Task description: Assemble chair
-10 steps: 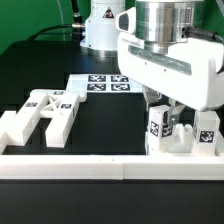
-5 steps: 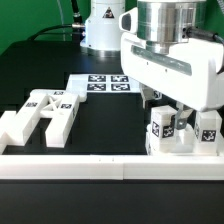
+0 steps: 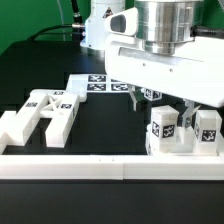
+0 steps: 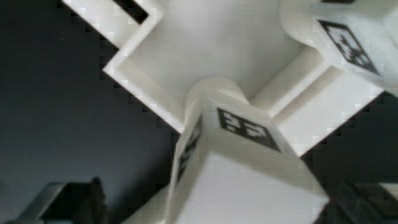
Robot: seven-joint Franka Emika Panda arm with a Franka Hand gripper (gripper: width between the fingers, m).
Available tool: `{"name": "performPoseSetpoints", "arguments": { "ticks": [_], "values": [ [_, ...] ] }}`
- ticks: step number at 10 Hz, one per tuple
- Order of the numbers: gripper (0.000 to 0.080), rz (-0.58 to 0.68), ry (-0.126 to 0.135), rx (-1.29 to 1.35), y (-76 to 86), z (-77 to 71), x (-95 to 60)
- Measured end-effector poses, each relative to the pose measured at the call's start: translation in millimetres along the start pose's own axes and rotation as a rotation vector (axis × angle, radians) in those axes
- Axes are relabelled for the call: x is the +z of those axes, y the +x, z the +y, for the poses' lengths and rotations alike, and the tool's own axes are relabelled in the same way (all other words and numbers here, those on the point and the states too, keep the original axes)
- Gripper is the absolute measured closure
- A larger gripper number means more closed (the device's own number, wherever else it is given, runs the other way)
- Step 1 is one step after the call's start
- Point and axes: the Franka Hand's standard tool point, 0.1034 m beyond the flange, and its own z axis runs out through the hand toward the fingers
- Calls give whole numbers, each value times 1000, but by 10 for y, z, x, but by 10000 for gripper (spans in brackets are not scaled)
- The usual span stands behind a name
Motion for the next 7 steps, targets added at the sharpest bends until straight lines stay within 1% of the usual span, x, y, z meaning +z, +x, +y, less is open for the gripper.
{"name": "performPoseSetpoints", "arguments": {
  "ticks": [7],
  "values": [
    [151,-1,-1,-479,-13,-1,9]
  ]
}}
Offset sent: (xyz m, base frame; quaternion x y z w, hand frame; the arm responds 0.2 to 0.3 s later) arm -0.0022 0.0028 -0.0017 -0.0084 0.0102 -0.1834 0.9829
